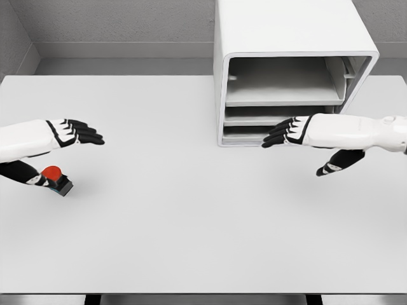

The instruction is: Slide open multi-storey tabletop storage cabinets and put open load switch and slide close multi-storey tabletop storage cabinets

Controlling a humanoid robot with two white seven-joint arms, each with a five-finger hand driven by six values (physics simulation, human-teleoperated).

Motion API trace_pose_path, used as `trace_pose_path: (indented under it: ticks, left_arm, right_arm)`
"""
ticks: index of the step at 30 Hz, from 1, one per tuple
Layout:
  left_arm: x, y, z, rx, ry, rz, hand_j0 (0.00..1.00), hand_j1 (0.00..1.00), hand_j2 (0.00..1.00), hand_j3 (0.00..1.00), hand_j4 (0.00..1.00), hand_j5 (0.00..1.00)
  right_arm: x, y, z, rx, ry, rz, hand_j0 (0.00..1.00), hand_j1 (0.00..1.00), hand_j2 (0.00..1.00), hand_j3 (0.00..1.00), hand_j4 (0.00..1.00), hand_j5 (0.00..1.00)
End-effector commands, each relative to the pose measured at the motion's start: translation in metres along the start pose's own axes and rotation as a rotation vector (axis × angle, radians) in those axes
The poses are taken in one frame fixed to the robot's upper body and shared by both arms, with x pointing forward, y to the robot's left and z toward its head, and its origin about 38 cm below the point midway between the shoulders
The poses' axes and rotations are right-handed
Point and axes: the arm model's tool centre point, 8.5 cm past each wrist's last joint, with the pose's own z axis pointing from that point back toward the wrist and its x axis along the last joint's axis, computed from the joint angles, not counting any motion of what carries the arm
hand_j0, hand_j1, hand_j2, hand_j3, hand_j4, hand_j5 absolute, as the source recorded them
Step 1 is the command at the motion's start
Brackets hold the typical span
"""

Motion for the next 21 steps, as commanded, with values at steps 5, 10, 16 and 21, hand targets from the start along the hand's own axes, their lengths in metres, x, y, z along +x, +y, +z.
trace_pose_path:
  ticks: [5,10,16,21]
  left_arm:
    - [-0.002,-0.006,0.01,-0.06,0.022,0.024,1.0,1.0,1.0,1.0,1.0,1.0]
    - [-0.007,-0.021,0.012,-0.125,0.07,-0.019,1.0,1.0,1.0,1.0,1.0,1.0]
    - [-0.031,-0.032,0.02,-0.121,0.153,0.003,1.0,1.0,1.0,1.0,1.0,1.0]
    - [-0.037,-0.041,0.013,-0.045,0.142,0.059,1.0,1.0,1.0,1.0,1.0,1.0]
  right_arm:
    - [-0.003,0.0,0.013,0.011,0.034,-0.003,1.0,1.0,1.0,1.0,1.0,1.0]
    - [-0.006,-0.001,0.027,-0.003,0.071,-0.007,1.0,1.0,1.0,1.0,1.0,1.0]
    - [-0.001,-0.029,0.027,-0.008,0.068,0.065,1.0,1.0,1.0,1.0,1.0,1.0]
    - [0.004,-0.041,0.006,-0.045,0.012,0.091,1.0,1.0,1.0,1.0,1.0,1.0]
